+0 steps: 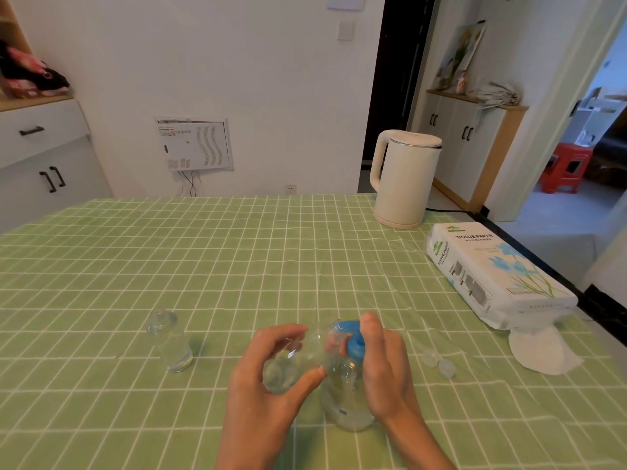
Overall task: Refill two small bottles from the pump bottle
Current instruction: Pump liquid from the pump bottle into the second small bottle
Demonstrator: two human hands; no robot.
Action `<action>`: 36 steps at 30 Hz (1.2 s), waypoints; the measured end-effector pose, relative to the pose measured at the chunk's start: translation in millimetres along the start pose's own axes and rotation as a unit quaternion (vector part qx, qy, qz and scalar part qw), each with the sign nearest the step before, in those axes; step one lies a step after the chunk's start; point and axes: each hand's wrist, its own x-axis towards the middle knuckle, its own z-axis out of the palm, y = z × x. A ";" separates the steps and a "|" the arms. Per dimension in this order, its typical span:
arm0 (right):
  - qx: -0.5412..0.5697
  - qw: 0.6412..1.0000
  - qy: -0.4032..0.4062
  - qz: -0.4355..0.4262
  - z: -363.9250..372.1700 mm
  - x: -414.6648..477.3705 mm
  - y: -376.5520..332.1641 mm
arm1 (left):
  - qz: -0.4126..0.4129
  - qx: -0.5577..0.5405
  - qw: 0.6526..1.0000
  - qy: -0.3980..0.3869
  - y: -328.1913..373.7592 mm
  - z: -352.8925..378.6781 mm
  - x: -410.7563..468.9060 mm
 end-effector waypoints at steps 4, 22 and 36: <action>0.010 1.000 0.008 -0.013 -0.7 -0.5 -0.6 | 0.001 -0.001 1.000 -0.005 -0.3 -1.2 -0.2; -0.022 1.000 0.019 0.003 0.8 0.7 1.8 | 0.003 -0.004 1.000 -0.012 -2.7 -9.0 -0.4; -0.010 1.000 0.018 -0.004 -1.4 1.4 -2.2 | 0.018 -0.021 0.999 -0.019 -3.0 -6.2 3.1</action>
